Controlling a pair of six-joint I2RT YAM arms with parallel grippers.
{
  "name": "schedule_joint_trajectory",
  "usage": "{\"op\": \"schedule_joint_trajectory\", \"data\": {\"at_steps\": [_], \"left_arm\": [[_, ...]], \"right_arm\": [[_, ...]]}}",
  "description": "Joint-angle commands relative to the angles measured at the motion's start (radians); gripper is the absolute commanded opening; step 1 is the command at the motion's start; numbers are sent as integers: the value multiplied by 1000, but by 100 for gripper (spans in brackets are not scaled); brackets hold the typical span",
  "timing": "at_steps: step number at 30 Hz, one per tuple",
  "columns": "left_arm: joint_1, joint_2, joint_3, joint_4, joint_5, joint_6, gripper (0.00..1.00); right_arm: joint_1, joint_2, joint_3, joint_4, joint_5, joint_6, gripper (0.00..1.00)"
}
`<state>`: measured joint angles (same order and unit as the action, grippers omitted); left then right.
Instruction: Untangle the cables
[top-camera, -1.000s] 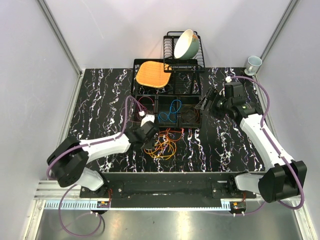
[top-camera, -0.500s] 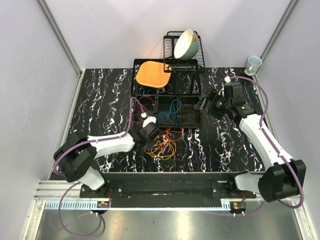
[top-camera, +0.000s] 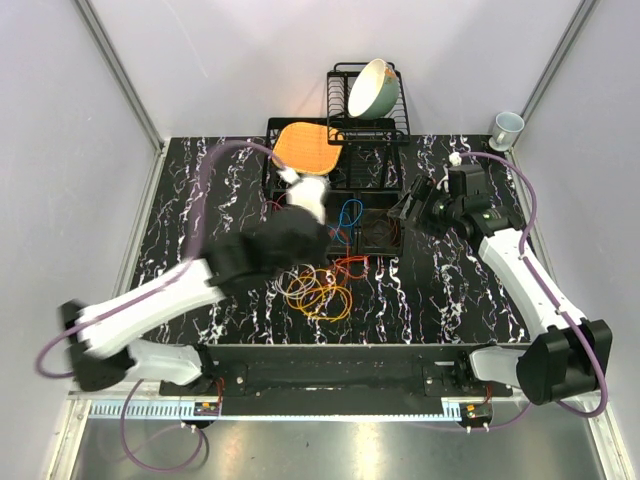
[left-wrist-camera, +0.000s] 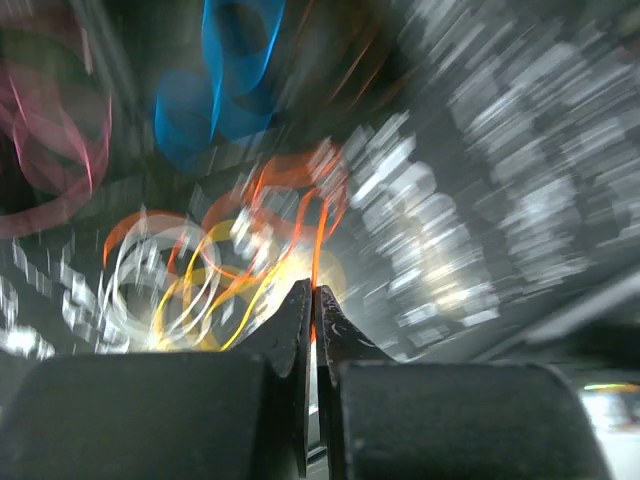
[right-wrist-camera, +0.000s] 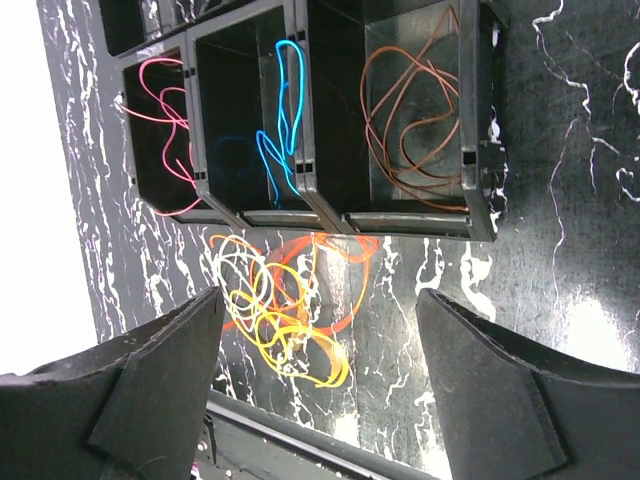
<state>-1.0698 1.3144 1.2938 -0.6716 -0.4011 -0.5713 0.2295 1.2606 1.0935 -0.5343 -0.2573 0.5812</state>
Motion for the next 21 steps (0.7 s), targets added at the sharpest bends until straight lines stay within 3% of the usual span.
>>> {"op": "schedule_joint_trajectory", "data": {"at_steps": [1,5,8,13,16,18,21], "left_arm": [[-18,-263,105,-30,-85,71,0],[-18,-480,-100,191,-105,120,0],[-16,-544,-198,144,-220,46,0],[-16,-537,-289,99,-229,-57,0],[-16,-512,-303,89,-240,-79,0],[-16,-500,-285,76,-257,-82,0],[-16,-488,-268,66,-272,-76,0]], "right_arm": [[2,-76,26,104,-39,-24,86],[2,-154,-20,224,-141,-15,88],[2,-190,-64,333,-262,11,90],[16,-152,-119,450,-463,58,89],[108,-141,-126,395,-415,8,89],[194,-106,-115,343,-280,-15,88],[220,-35,-135,283,-177,64,81]]}}
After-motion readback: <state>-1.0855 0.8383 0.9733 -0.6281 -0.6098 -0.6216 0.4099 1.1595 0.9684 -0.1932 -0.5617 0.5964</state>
